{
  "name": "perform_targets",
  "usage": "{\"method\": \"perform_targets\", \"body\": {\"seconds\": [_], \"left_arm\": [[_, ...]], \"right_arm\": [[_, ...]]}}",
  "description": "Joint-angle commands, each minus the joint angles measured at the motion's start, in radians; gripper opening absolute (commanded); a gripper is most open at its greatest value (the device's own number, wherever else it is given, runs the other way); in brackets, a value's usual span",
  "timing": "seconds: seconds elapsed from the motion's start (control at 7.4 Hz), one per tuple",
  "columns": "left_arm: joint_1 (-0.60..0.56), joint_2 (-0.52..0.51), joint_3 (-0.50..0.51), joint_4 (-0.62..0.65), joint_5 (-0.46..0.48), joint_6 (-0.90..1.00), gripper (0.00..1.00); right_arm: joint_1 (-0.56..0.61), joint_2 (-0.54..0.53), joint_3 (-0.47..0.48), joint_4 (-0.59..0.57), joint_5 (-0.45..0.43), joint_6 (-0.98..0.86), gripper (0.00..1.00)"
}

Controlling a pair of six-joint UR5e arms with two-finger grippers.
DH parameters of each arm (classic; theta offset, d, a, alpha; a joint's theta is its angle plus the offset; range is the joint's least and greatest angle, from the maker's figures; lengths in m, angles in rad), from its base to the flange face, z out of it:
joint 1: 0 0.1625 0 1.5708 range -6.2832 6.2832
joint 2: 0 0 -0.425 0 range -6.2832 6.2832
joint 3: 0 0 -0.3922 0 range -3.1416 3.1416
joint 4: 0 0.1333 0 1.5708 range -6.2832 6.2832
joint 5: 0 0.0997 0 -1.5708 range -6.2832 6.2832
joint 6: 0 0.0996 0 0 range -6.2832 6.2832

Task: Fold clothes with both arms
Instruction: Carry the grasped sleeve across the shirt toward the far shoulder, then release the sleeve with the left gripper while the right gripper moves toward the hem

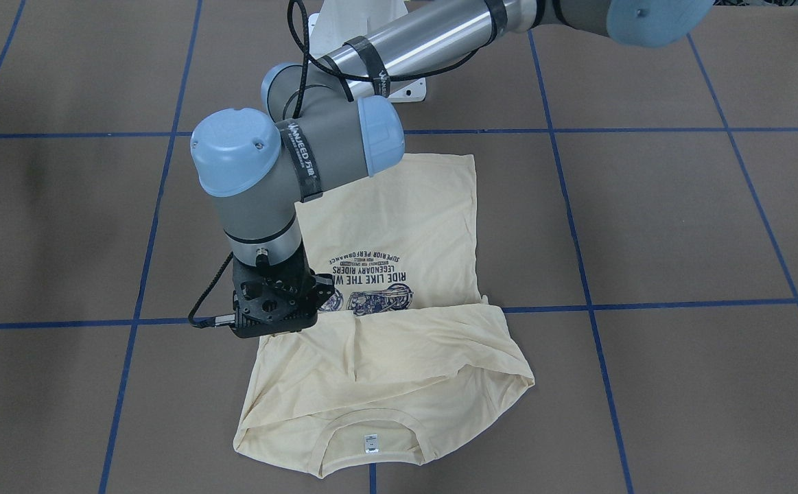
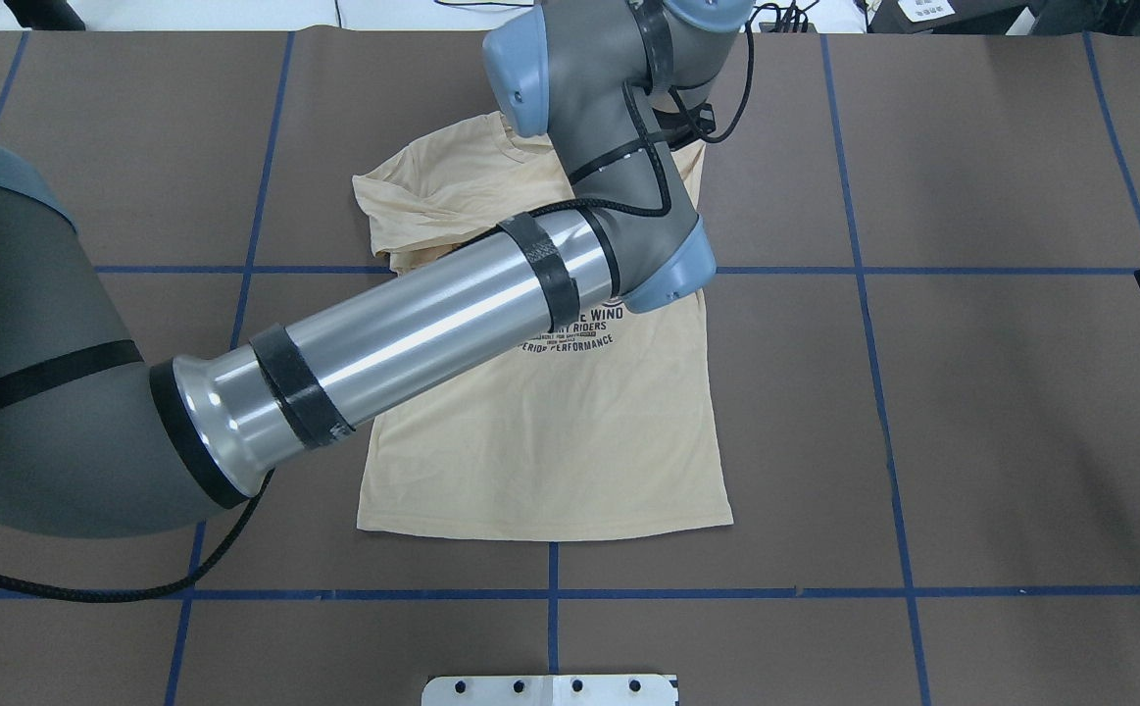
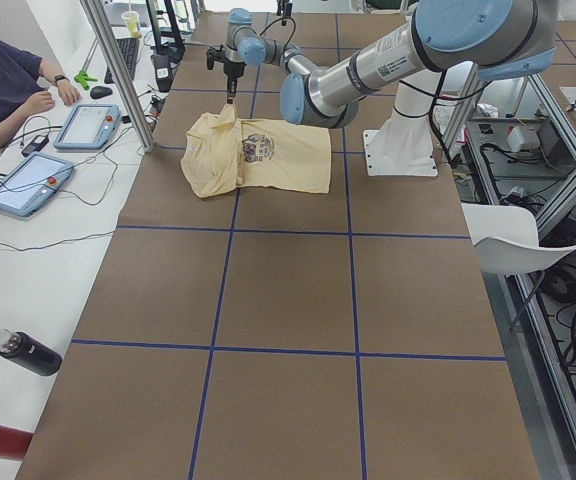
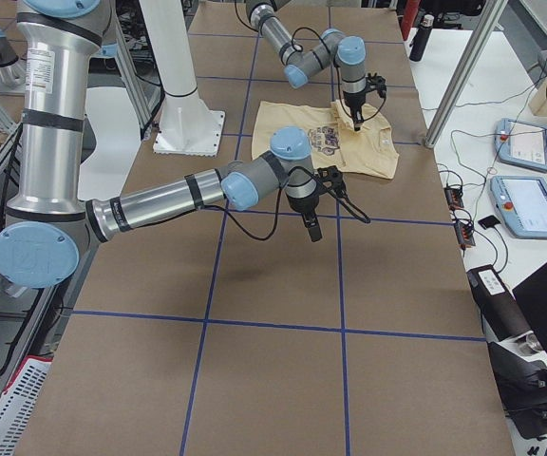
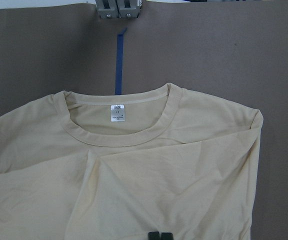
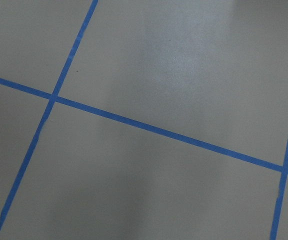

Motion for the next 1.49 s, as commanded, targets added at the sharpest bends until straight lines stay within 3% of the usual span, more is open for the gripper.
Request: {"method": "perform_targets", "body": {"seconds": [0.0, 0.27, 0.41, 0.54, 0.81, 1.08, 1.35], "left_arm": [[0.026, -0.009, 0.007, -0.077, 0.041, -0.051, 1.00], [0.026, -0.009, -0.034, -0.070, 0.023, 0.033, 1.00], [0.024, 0.015, -0.086, -0.059, -0.043, 0.101, 1.00], [0.024, 0.101, -0.202, -0.047, -0.054, 0.160, 1.00], [0.023, 0.411, -0.594, 0.023, -0.054, 0.270, 1.00], [0.020, 0.761, -1.000, 0.065, -0.049, 0.395, 1.00], [0.030, 1.044, -1.255, 0.053, -0.042, 0.408, 1.00]], "right_arm": [[0.000, 0.007, 0.000, -0.001, 0.000, 0.001, 1.00], [0.000, 0.022, 0.001, -0.001, 0.002, 0.007, 1.00], [-0.005, 0.046, 0.003, 0.001, 0.002, 0.063, 1.00], [-0.038, 0.080, 0.014, 0.002, 0.003, 0.155, 1.00], [-0.165, 0.155, 0.026, 0.013, -0.053, 0.355, 1.00], [-0.395, 0.194, 0.108, 0.012, -0.237, 0.628, 1.00], [-0.651, 0.244, 0.115, -0.004, -0.485, 0.827, 1.00]]}}
